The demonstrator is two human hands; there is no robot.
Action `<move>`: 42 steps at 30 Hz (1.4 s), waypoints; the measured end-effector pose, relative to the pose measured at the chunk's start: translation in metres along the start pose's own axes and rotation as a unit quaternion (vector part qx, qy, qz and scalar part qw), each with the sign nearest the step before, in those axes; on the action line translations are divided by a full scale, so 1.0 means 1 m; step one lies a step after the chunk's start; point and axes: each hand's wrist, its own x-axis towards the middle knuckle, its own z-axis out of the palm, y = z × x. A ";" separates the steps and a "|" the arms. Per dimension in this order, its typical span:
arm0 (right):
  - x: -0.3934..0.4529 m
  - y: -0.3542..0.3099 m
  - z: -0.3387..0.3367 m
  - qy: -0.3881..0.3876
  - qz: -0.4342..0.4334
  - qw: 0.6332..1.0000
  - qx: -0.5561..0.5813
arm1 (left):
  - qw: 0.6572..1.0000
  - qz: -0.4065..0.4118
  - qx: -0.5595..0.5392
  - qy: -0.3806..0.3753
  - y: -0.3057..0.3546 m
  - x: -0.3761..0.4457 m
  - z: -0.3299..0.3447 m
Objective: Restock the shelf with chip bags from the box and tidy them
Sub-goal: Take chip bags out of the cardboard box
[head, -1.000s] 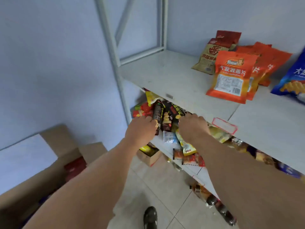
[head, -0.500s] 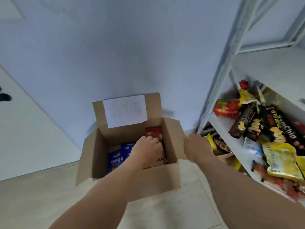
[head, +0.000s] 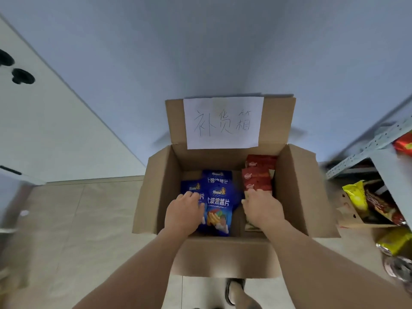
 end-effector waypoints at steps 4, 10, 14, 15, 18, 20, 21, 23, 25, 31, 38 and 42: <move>0.068 0.000 0.071 -0.090 0.086 0.986 0.114 | 0.955 -0.195 -0.218 -0.058 -0.031 0.061 0.064; 0.136 0.004 0.192 -0.177 0.221 0.921 0.266 | 0.840 -0.360 -0.383 -0.135 -0.078 0.133 0.179; 0.171 0.015 0.286 -0.178 0.289 0.880 0.331 | 0.796 -0.408 -0.422 -0.148 -0.108 0.168 0.250; 0.176 0.020 0.310 -0.175 0.308 0.868 0.349 | 0.786 -0.413 -0.437 -0.143 -0.113 0.175 0.262; 0.184 0.014 0.328 -0.132 0.364 0.825 0.412 | 0.771 -0.422 -0.460 -0.122 -0.120 0.191 0.289; 0.186 0.002 0.311 -0.142 0.397 0.798 0.430 | 0.772 -0.435 -0.450 -0.114 -0.120 0.200 0.303; 0.188 -0.002 0.307 -0.152 0.411 0.788 0.433 | 0.779 -0.438 -0.433 -0.118 -0.118 0.201 0.305; 0.191 -0.001 0.308 -0.167 0.424 0.772 0.443 | 0.805 -0.430 -0.392 -0.115 -0.118 0.202 0.310; 0.191 0.002 0.311 -0.184 0.418 0.761 0.461 | 0.825 -0.415 -0.369 -0.108 -0.121 0.201 0.310; 0.188 0.024 0.292 -0.190 0.414 0.742 0.492 | 0.848 -0.383 -0.342 -0.134 -0.113 0.207 0.310; 0.188 0.044 0.287 -0.179 0.405 0.730 0.521 | 0.796 -0.423 -0.408 -0.142 -0.091 0.216 0.304; 0.188 0.042 0.290 -0.162 0.399 0.732 0.529 | 0.763 -0.425 -0.453 -0.180 -0.087 0.211 0.304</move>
